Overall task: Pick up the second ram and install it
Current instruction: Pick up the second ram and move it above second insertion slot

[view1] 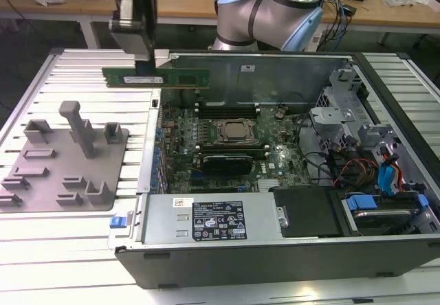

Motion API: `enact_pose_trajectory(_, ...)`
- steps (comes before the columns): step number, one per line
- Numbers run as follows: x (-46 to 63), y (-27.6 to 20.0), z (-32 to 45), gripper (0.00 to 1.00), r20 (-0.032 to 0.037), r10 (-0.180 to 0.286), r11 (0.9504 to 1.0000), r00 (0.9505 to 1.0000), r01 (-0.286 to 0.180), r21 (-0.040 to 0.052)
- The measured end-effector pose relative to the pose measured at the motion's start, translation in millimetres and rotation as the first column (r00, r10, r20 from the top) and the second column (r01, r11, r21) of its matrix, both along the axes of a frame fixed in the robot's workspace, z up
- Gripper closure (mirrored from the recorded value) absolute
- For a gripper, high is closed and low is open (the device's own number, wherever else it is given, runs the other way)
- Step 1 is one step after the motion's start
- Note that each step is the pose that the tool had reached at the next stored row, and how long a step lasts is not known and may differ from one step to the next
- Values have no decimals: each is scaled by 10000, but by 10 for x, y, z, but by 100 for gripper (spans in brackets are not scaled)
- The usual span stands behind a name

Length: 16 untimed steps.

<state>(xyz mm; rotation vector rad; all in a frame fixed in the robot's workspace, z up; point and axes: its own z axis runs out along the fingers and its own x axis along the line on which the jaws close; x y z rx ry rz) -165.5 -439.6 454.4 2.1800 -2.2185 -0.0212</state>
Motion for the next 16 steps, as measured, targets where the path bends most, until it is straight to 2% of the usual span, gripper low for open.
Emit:
enact_pose_trajectory(1, 40, 0, 0, 91, 0, 1, 10000, 10000, -1, 0)
enact_pose_trajectory(5, 347, 0, -3, 91, 1, 0, 10000, 10000, 0, 1)
enact_pose_trajectory(7, 432, 0, -3, 91, 0, -2, 10000, 10000, 2, 0)
enact_pose_trajectory(8, 519, 0, -4, 91, 0, 1, 10000, 10000, -1, -1)
enact_pose_trajectory(10, 620, 0, -4, 91, 0, -2, 10000, 10000, 2, -1)
enact_pose_trajectory(11, 705, 0, -5, 91, 0, 1, 10000, 10000, -1, 0)
enact_pose_trajectory(12, 845, 0, -7, 91, 0, 1, 10000, 10000, -1, 0)
enact_pose_trajectory(13, 924, 0, -7, 91, -1, 0, 10000, 10000, 0, -1)
enact_pose_trajectory(16, 935, 10, -18, 91, 0, -1, 10000, 10000, 1, 7)
